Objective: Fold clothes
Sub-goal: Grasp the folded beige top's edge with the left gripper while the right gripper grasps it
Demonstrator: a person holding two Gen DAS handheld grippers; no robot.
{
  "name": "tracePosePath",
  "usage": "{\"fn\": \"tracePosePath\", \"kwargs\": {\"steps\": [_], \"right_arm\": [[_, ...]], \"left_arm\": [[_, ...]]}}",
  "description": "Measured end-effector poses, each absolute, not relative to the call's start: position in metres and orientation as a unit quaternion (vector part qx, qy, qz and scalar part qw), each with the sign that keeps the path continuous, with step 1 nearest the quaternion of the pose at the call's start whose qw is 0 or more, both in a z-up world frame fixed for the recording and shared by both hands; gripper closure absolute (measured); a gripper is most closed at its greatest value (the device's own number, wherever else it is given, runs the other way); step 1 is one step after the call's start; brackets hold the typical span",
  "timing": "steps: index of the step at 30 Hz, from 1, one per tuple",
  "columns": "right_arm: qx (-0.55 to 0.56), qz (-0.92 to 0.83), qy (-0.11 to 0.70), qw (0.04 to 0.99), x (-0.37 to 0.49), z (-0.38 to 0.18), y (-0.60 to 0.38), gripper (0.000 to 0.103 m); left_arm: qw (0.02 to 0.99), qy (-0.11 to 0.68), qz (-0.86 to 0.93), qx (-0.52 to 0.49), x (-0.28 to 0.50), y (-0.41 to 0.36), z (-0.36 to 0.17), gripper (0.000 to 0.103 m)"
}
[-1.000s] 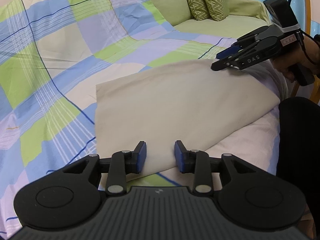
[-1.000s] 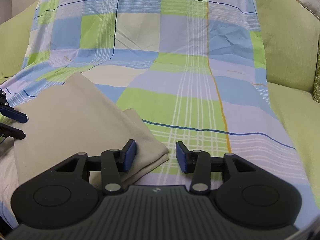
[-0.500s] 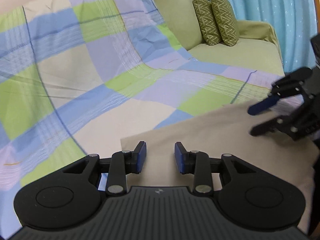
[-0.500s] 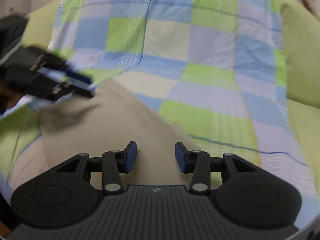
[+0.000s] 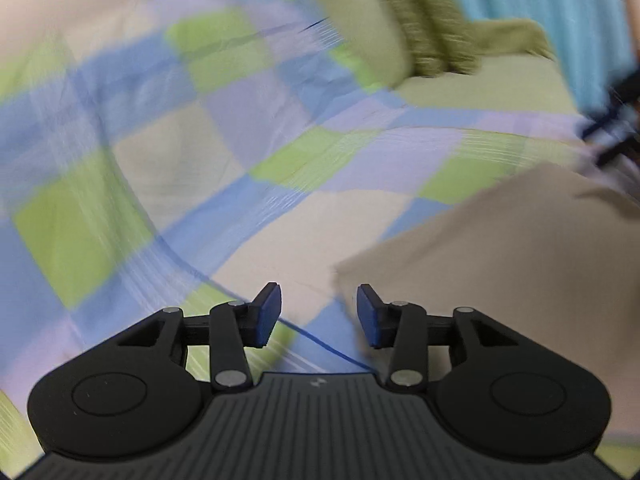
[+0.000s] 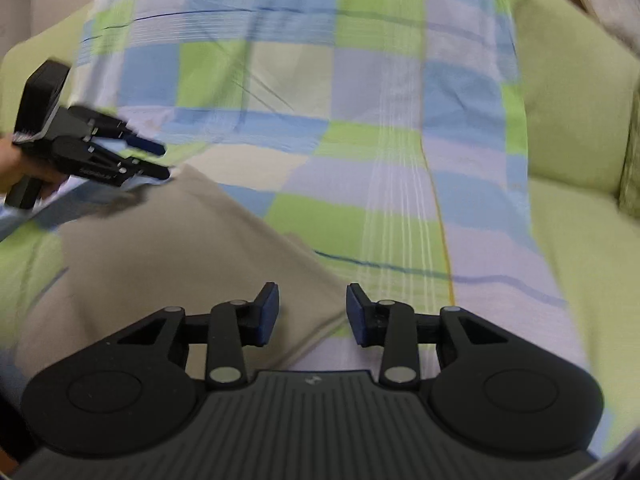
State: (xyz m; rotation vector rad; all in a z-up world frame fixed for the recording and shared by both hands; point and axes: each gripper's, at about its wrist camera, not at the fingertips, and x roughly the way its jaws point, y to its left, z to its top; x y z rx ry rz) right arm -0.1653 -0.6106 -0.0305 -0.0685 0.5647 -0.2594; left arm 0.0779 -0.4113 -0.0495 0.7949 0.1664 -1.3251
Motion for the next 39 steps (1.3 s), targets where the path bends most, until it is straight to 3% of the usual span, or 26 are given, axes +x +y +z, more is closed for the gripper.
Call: {"fn": "tracePosePath", "kwargs": {"steps": [4,8,15,20,26,31,39], "right_arm": [[-0.152,-0.106,0.326,0.927,-0.179,-0.037,-0.548,0.071],[-0.230,-0.101,0.365,0.897,-0.181,-0.058,-0.509,0.071],[-0.344,-0.130,0.393,0.842,-0.159,-0.085,-0.488,0.071],[-0.409,-0.135,0.392,0.813,-0.158,-0.102,-0.482,0.072],[-0.446,-0.122,0.393,0.795,-0.159,-0.115,-0.468,0.093],[-0.404,-0.127,0.389,0.818,-0.164,-0.076,-0.466,0.098],[-0.389,-0.141,0.316,0.854,-0.251,-0.007,-0.444,0.098]], "left_arm": [[0.612,-0.010,-0.645,0.457,0.017,-0.374,-0.066,0.046],[0.585,-0.065,-0.592,0.551,-0.004,-0.369,-0.103,0.047],[0.585,-0.126,-0.524,0.606,0.002,-0.381,-0.124,0.050],[0.550,-0.171,-0.511,0.638,-0.003,-0.381,-0.143,0.079],[0.543,-0.149,-0.532,0.632,0.002,-0.382,-0.145,0.097],[0.551,-0.120,-0.549,0.617,-0.008,-0.374,-0.100,0.098],[0.590,-0.115,-0.540,0.589,-0.075,-0.357,-0.009,0.098]]}}
